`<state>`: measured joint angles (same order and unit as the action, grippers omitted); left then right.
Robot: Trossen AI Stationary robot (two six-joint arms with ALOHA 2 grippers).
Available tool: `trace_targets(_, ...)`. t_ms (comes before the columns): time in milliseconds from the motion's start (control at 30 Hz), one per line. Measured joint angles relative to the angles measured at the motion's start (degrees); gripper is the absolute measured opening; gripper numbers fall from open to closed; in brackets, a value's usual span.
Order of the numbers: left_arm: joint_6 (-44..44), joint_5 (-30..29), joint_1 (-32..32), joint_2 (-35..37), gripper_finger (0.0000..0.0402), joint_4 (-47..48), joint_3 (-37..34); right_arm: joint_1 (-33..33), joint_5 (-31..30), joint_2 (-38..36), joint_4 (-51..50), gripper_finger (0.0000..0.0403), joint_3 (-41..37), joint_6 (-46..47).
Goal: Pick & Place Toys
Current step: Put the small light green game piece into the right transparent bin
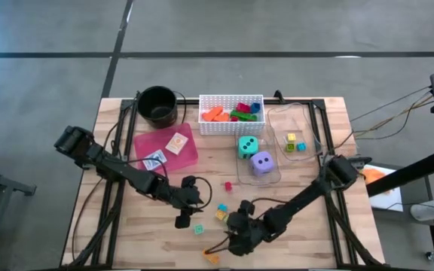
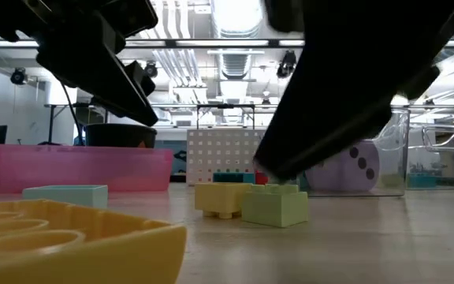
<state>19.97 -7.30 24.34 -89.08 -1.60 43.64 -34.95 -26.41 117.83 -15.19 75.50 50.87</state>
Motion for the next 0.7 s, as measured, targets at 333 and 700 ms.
trace_targets(333,-0.2,-0.2,0.0,0.0,0.0149,0.1,0.0,-0.5,-5.0,0.6,-4.6,0.0251,4.4,-1.2)
trace_targets(700,0.0,-0.2,0.0,0.0,0.0149,0.1,0.0,-1.5,-14.0,1.8,-9.0,0.0251,3.1,10.3)
